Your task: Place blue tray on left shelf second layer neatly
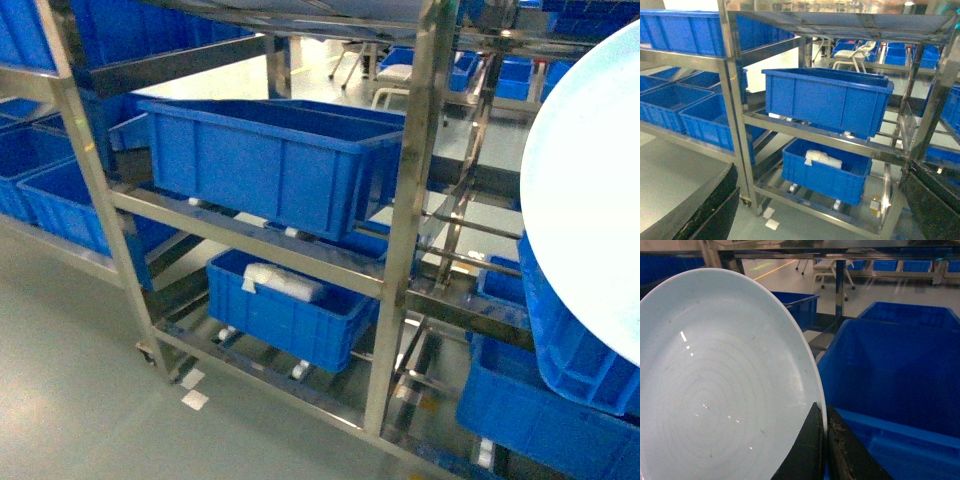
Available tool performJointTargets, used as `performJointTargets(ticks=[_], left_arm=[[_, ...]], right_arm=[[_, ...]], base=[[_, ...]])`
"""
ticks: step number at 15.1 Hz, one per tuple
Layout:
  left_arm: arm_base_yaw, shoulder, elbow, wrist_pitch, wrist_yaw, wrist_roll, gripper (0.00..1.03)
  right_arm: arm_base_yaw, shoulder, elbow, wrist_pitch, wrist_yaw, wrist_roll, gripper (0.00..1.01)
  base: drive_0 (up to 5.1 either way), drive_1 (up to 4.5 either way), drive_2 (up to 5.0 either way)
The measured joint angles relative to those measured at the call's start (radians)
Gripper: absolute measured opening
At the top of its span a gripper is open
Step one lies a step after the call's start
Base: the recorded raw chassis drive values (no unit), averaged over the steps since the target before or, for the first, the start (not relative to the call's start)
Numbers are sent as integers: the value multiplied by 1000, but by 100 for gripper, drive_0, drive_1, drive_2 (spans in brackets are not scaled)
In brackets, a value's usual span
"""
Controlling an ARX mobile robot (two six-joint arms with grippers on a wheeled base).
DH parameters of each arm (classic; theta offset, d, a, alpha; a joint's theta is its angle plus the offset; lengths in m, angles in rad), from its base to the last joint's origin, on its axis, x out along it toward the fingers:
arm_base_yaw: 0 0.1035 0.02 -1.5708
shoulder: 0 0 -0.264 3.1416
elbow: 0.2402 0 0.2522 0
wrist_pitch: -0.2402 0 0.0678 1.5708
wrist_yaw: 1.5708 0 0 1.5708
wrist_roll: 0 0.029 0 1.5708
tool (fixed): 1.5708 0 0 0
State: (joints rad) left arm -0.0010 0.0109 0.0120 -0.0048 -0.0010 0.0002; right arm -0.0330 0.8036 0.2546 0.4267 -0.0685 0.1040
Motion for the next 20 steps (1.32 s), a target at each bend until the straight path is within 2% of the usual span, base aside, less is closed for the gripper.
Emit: performJointTargets(ticks=[4, 17, 20], left_arm=[[0, 0, 0, 1, 0, 0, 98], [1, 0, 0, 0, 1, 0, 98], [0, 0, 0, 0, 1, 0, 98]], right_arm=[[0, 0, 0, 0, 0, 0, 2], [0, 5, 0, 0, 0, 0, 2], [0, 2, 0, 0, 3, 0, 2]], base=[[-90, 189, -564], [-158, -158, -158], [0, 0, 0]])
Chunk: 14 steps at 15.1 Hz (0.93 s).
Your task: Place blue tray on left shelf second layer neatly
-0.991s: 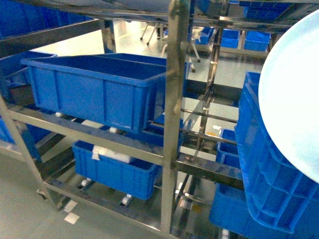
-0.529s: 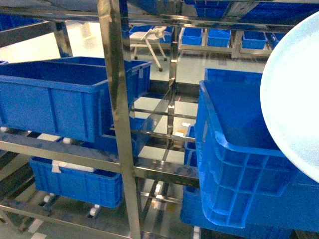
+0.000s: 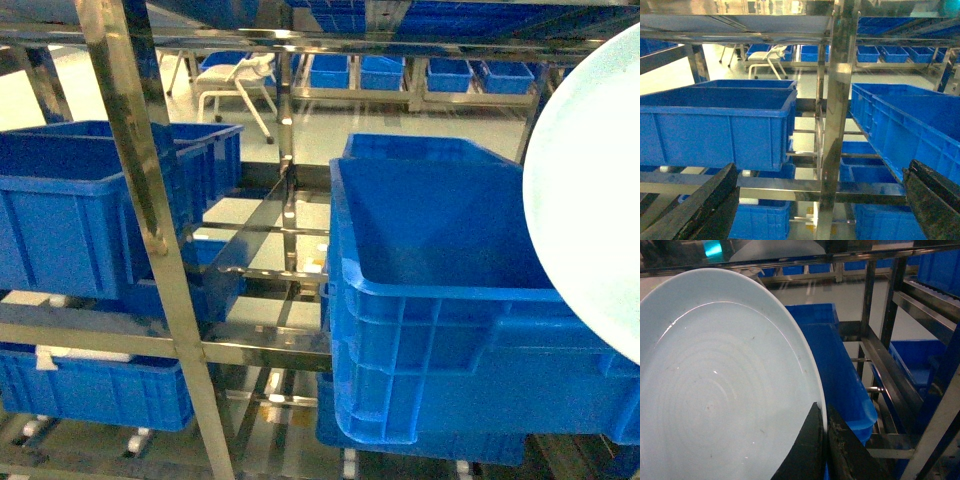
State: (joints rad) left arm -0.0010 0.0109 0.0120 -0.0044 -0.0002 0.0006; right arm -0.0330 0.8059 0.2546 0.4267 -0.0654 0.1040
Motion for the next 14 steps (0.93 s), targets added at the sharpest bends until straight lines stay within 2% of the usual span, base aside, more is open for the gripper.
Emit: performJointTargets(ticks=[13, 14], left_arm=[[0, 0, 0, 0, 0, 0, 98], [0, 0, 0, 0, 0, 0, 98]], right_arm=[[0, 0, 0, 0, -3, 0, 2], [-10, 9, 3, -5, -34, 11, 2]], base=[[0, 0, 0], [0, 0, 0]])
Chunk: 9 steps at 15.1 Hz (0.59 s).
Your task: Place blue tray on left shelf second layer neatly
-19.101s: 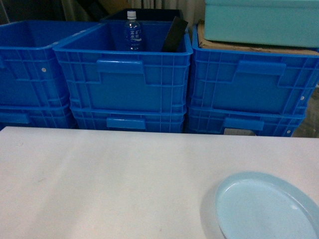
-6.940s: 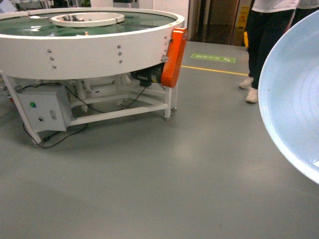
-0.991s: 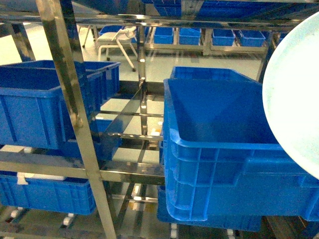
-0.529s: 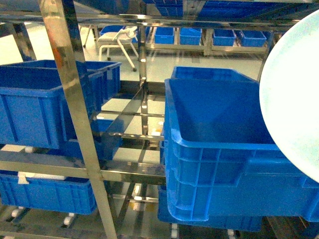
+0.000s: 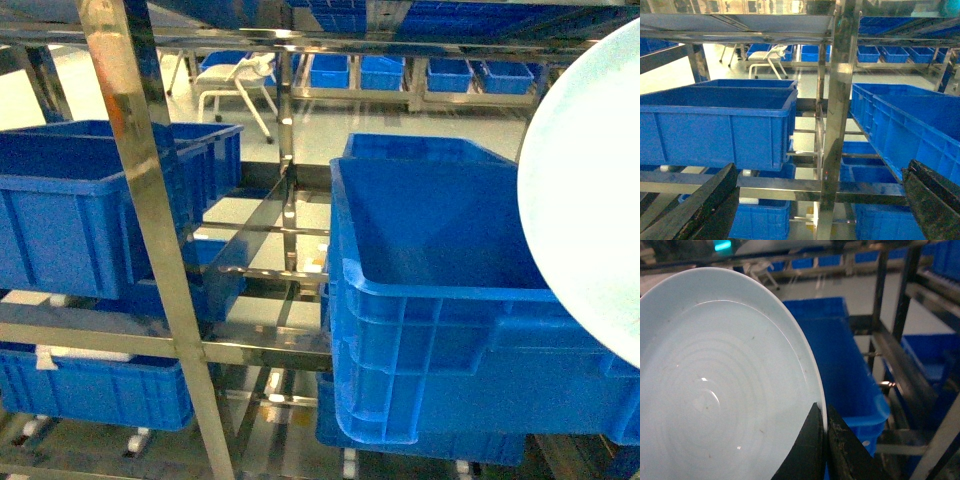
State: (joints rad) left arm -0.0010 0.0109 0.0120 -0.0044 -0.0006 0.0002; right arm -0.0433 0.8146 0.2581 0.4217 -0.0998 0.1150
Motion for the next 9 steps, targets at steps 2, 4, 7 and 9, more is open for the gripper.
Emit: performJointTargets(ticks=[2, 4, 7, 9], left_arm=[[0, 0, 0, 0, 0, 0, 98], [0, 0, 0, 0, 0, 0, 98], [0, 0, 0, 0, 0, 0, 98], [0, 0, 0, 0, 0, 0, 98]], right_arm=[[-33, 94, 62, -96, -135, 75, 2], [-43, 227, 146, -84, -211, 150, 2], [-16, 547, 360, -152, -267, 250, 2], [52, 850, 577, -129, -244, 362, 2]], base=[[0, 0, 0], [0, 0, 0], [0, 0, 0], [0, 0, 0]])
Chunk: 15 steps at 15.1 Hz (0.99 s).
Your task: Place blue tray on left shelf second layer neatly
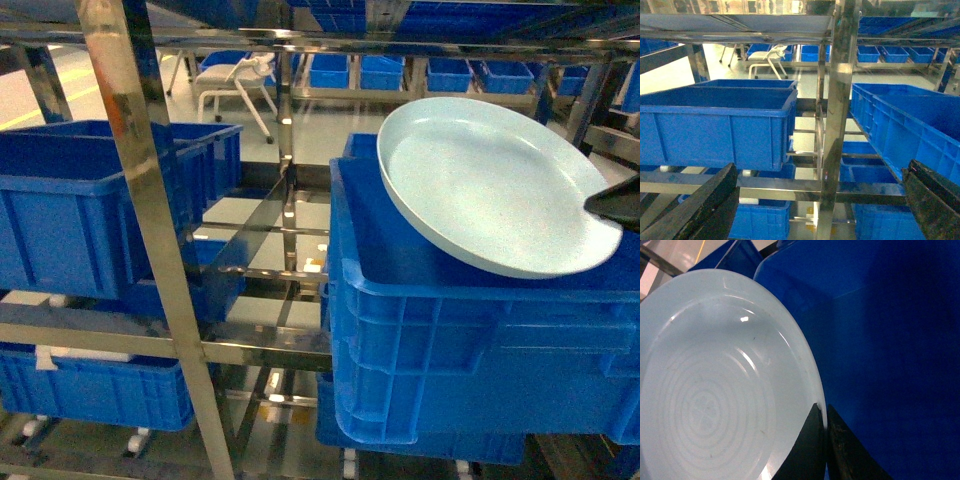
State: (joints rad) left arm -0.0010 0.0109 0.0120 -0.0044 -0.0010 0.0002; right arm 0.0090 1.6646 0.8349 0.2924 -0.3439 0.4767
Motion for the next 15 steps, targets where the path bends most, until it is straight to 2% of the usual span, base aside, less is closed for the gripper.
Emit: performJointTargets(ticks=[2, 6, 8, 12, 15], left_arm=[[0, 0, 0, 0, 0, 0, 98], [0, 0, 0, 0, 1, 0, 98], [0, 0, 0, 0, 1, 0, 98], [0, 0, 0, 0, 0, 0, 98], [0, 0, 0, 0, 0, 0, 98]], right_arm=[[26, 108, 117, -12, 46, 17, 2], [71, 294, 327, -40, 130, 24, 2], [78, 364, 393, -63, 172, 27, 2], [97, 467, 451, -83, 270, 28, 2], [103, 536, 519, -94, 317, 28, 2]], base=[[0, 0, 0], [0, 0, 0], [0, 0, 0], [0, 0, 0], [0, 0, 0]])
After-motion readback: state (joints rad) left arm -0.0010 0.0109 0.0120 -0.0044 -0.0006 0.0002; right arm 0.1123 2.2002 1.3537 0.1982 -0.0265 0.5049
